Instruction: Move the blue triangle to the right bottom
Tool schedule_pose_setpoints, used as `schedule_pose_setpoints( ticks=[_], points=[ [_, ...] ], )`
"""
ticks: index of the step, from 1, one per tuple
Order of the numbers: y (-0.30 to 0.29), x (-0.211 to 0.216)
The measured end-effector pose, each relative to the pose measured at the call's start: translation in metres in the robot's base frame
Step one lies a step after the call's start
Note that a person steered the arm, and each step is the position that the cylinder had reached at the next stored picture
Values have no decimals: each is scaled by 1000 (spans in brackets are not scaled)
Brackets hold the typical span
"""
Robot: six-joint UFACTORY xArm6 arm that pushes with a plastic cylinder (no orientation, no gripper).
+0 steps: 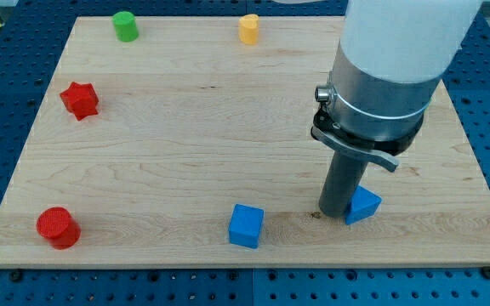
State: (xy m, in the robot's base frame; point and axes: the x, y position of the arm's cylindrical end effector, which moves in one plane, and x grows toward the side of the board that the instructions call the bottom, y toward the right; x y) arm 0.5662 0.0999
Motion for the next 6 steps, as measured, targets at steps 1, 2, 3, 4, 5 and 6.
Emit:
schedule_pose_setpoints(
  ticks=[1,2,3,4,5,6],
  points=[
    [12,2],
    [25,2],
    [35,2],
    [47,2],
    [68,2],
    [89,2]
  ],
)
